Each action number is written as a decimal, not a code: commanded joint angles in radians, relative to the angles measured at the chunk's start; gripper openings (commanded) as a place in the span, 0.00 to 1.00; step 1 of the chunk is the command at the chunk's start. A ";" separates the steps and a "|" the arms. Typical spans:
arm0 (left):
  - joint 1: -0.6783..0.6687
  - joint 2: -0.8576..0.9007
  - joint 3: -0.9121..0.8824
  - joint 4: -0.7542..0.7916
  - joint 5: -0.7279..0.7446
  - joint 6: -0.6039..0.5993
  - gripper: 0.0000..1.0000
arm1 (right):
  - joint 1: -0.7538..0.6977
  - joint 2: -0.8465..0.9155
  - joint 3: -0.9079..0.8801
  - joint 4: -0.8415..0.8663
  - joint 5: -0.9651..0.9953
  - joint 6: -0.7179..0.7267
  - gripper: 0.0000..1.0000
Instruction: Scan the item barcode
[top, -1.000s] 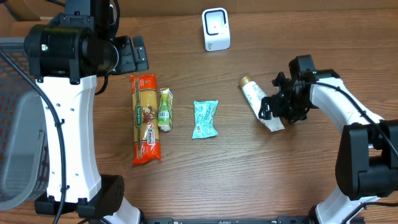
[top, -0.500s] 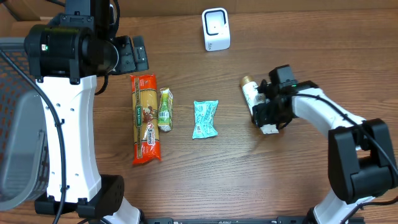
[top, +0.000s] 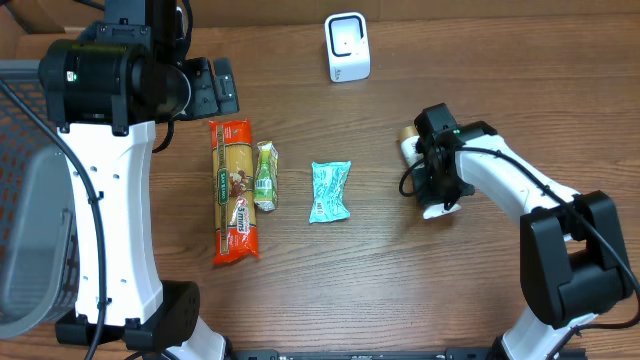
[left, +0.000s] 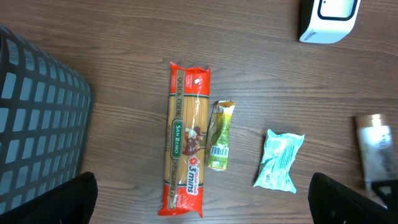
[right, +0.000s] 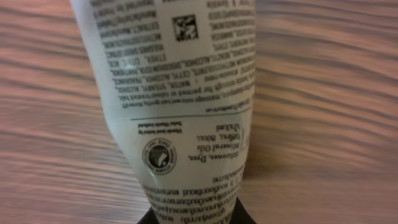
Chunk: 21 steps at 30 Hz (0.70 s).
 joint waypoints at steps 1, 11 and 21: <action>0.001 0.004 0.002 -0.002 -0.009 0.019 1.00 | 0.069 -0.010 0.092 -0.023 0.263 0.143 0.04; 0.001 0.004 0.002 -0.002 -0.009 0.019 1.00 | 0.274 0.035 0.027 -0.006 0.467 0.224 0.11; 0.001 0.004 0.002 -0.001 -0.010 0.019 1.00 | 0.326 0.040 0.085 -0.034 0.356 0.176 0.63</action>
